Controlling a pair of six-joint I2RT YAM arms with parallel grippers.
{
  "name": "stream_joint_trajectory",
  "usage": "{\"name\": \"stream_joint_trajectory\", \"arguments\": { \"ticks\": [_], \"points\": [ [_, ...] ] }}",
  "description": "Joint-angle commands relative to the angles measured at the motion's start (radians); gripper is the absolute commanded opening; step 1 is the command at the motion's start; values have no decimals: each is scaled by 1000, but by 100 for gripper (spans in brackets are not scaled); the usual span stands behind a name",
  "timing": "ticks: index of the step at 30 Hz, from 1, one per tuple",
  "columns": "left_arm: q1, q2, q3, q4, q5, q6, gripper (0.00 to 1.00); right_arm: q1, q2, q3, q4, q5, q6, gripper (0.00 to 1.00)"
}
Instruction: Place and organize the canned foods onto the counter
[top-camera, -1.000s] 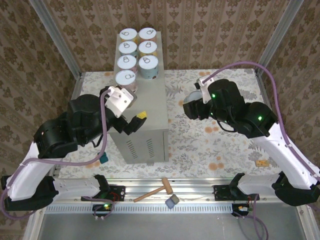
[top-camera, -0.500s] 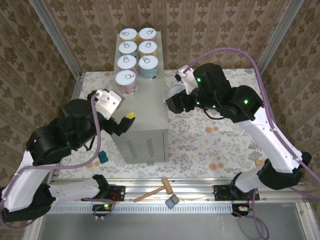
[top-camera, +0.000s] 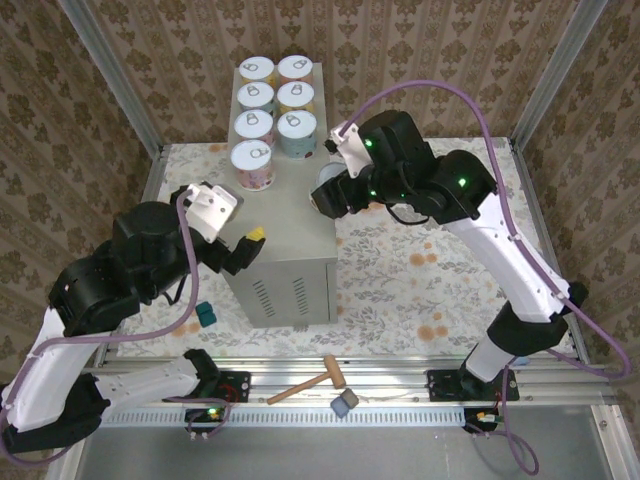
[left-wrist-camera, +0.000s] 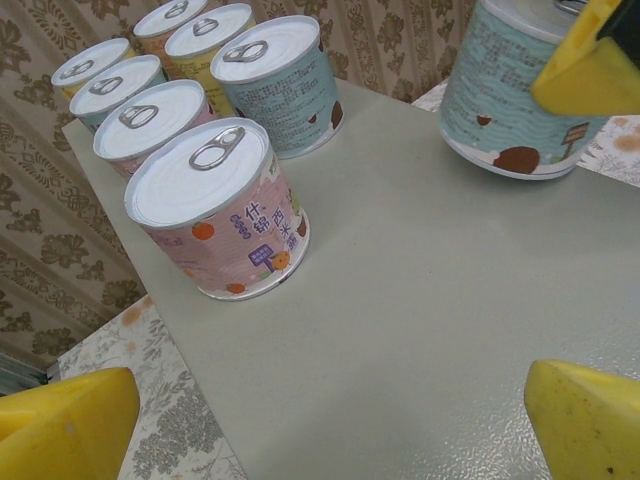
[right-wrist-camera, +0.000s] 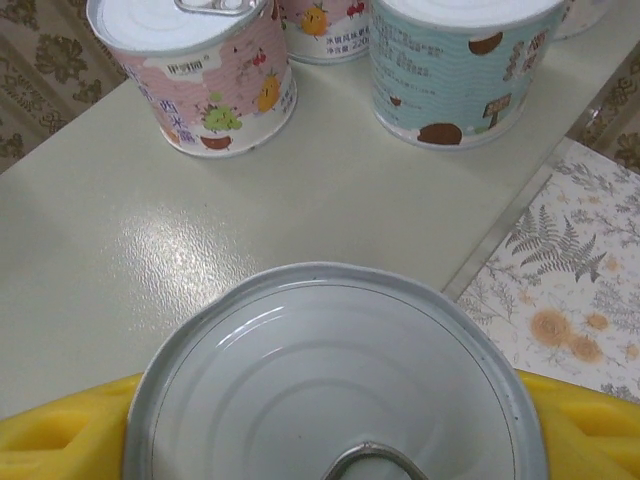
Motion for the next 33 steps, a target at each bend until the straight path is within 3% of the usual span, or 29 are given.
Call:
{"name": "stream_joint_trajectory", "arguments": {
  "ticks": [1,21,33],
  "points": [
    [12,-18,-6,14,21,-8,100,12,26,63,-10,-13,-27,68],
    [38,-32,-33,43,65,4,100,43,227,336,-126,22,-48,74],
    [44,-44,-45,47,76,-2,100,47,256,359,-126,36,-53,77]
  ]
}}
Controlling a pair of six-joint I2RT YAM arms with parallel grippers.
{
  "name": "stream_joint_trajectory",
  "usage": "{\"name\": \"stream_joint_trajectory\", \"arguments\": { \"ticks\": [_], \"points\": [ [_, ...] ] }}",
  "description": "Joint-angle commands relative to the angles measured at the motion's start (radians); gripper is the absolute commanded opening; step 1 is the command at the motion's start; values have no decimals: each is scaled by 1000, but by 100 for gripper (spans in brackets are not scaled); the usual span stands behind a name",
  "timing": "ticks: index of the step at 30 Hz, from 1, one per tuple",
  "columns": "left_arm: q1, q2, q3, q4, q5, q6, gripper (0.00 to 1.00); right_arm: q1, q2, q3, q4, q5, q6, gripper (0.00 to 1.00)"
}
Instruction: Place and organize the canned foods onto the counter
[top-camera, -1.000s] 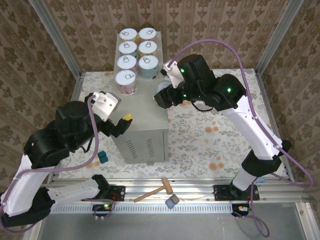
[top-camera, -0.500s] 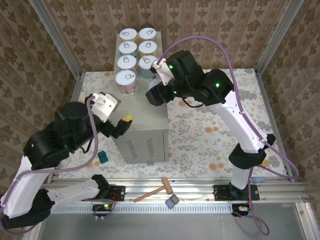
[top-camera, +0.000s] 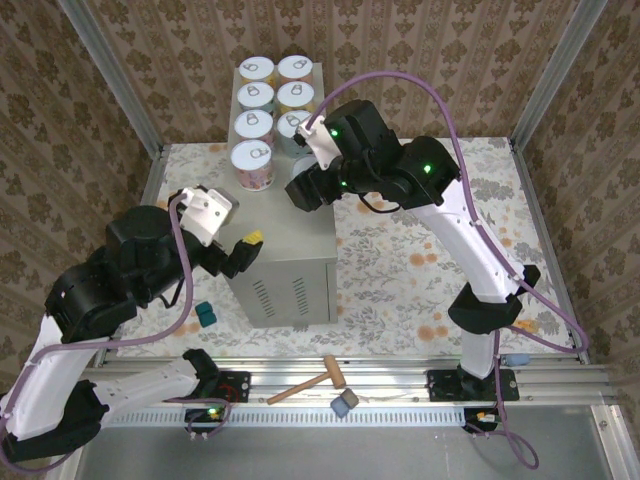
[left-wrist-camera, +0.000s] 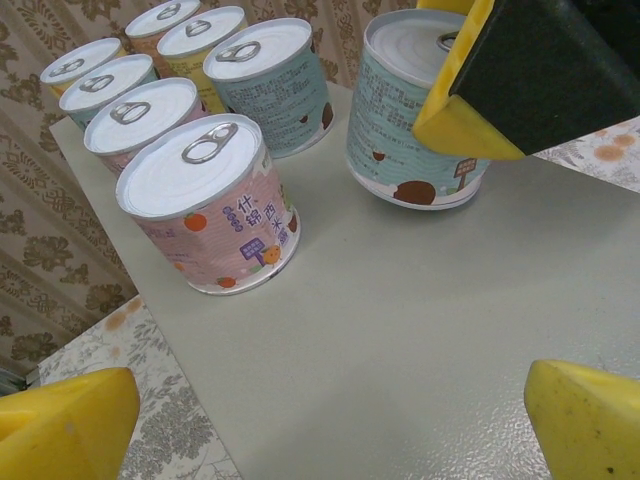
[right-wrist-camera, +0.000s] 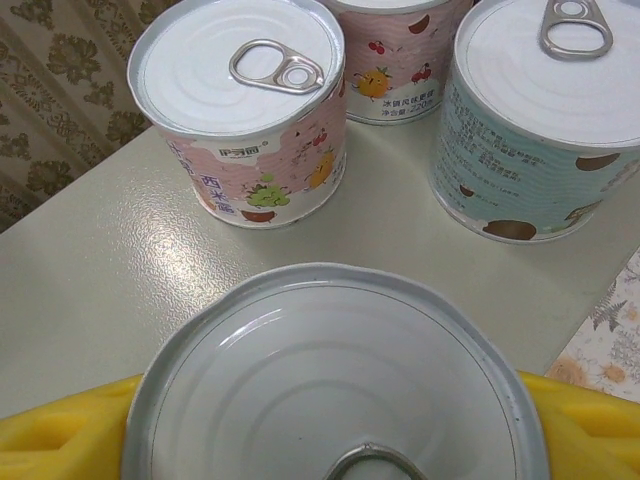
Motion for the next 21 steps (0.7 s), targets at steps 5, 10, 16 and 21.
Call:
{"name": "stream_joint_trajectory", "arguments": {
  "ticks": [5,10,16,21],
  "points": [
    [8,-14,-11,26,18,-3,100,6,28,43,-18,21,-18,79],
    [9,-16,-9,27,17,-3,100,9,55,84,-34,21,-17,81],
    [8,-22,-16,26,15,-3,100,11,64,85,-20,20,-15,79],
    [8,-23,-13,27,22,-3,100,13,70,85,2,16,-8,78]
  ]
}}
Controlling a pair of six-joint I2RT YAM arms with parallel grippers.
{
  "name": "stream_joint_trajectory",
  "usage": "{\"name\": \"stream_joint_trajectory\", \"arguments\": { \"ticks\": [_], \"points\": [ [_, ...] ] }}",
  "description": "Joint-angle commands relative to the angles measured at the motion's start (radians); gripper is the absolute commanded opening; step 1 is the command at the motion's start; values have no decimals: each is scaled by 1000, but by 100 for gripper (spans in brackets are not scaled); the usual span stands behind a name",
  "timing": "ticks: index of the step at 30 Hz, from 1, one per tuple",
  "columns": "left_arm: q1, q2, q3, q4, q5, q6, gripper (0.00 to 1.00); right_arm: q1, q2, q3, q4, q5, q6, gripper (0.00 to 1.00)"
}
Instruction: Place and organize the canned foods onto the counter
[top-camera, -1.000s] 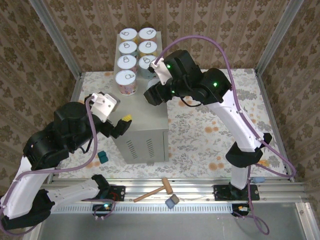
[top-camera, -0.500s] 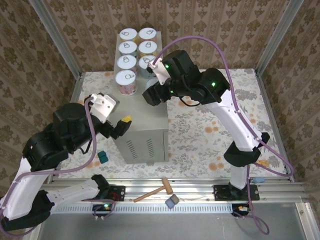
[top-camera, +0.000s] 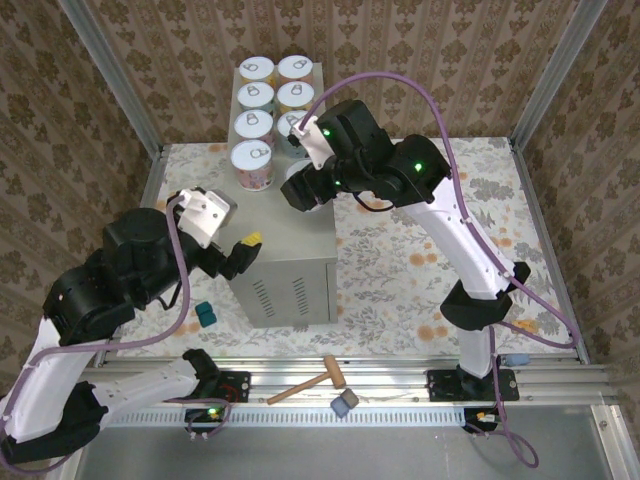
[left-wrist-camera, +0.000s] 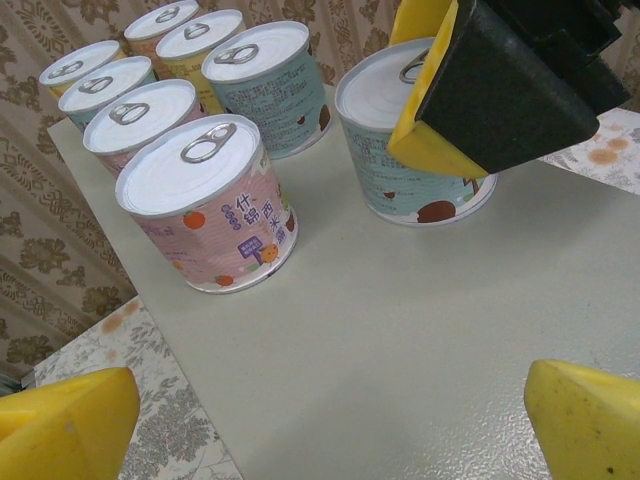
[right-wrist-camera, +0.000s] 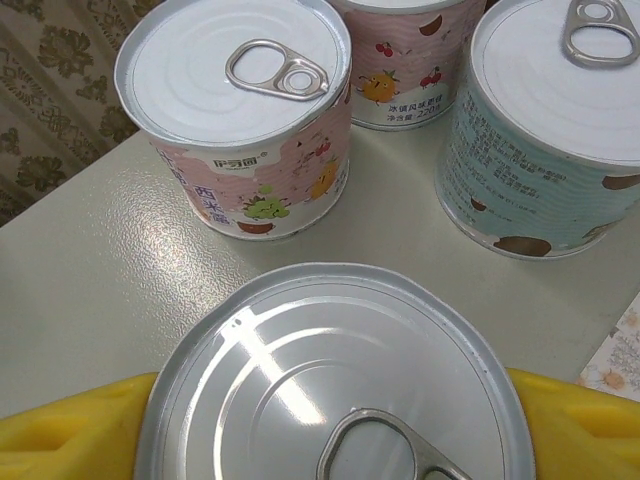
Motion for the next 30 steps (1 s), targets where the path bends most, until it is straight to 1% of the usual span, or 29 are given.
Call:
{"name": "stream_joint_trajectory", "arguments": {
  "ticks": [1,4,8,12,15,22,27,30],
  "points": [
    [9,-9,-3,20,15,-3,100,9,18,26,21,9,1,78],
    [10,-10,-6,25,22,-4,100,10,15,25,25,13,3,83],
    [9,-8,-11,34,34,-1,100,17,-8,14,32,43,-2,94],
    [10,-1,-8,46,47,6,100,25,-70,-60,70,77,-3,99],
    [10,1,-6,50,50,11,100,30,-145,-185,126,94,3,100],
    [10,11,4,48,65,13,100,36,-367,-584,365,104,19,100],
    [10,9,0,55,72,11,100,47,-462,-781,505,86,10,99],
    [10,8,-10,60,79,15,100,51,-495,-862,586,88,4,98]
  ]
}}
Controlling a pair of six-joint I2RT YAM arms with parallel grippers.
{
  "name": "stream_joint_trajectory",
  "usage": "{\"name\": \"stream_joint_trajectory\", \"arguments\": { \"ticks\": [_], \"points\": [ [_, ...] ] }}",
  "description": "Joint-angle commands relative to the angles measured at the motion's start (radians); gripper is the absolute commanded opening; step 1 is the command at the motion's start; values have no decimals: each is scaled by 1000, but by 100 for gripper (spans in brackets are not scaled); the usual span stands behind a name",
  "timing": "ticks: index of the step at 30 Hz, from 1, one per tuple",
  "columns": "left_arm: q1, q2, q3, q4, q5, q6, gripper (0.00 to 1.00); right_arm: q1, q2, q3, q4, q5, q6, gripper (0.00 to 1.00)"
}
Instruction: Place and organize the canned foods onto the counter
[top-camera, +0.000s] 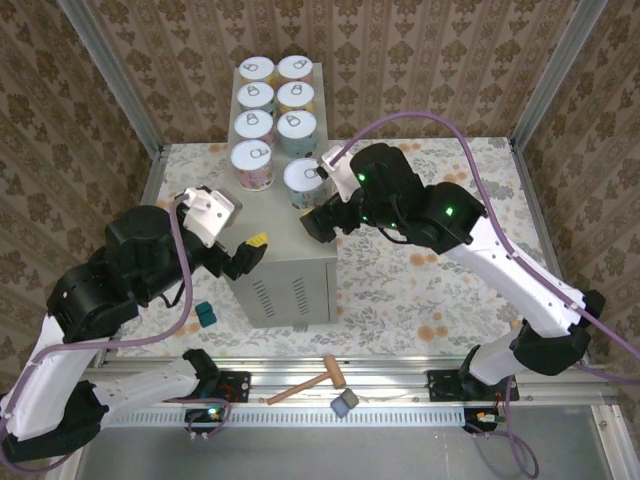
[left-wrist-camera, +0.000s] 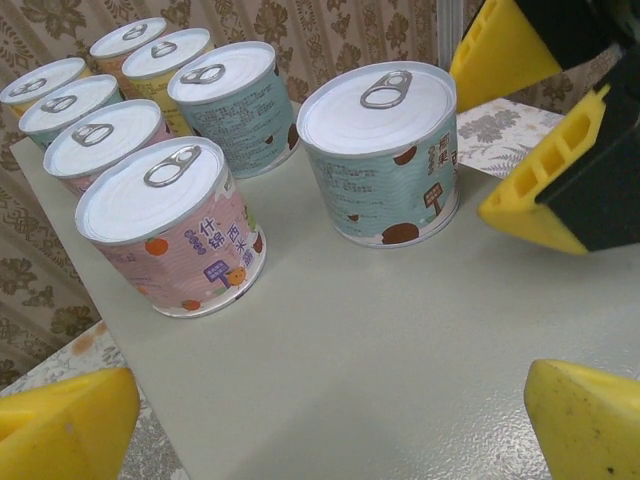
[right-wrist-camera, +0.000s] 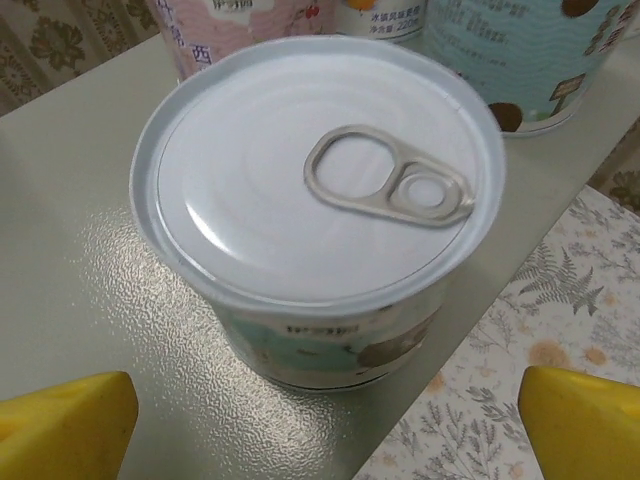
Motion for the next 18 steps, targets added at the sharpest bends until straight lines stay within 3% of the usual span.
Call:
{"name": "stream_joint_trajectory", "arguments": {
  "ticks": [1,8,18],
  "points": [
    [11,-1,-5,33,21,15,100,10,-36,-75,169,14,-2,97],
    [12,-15,-31,49,30,26,100,22,-66,-196,335,28,-18,94],
    [13,-35,-56,59,32,32,100,22,-26,-181,373,50,-29,84]
  ]
}}
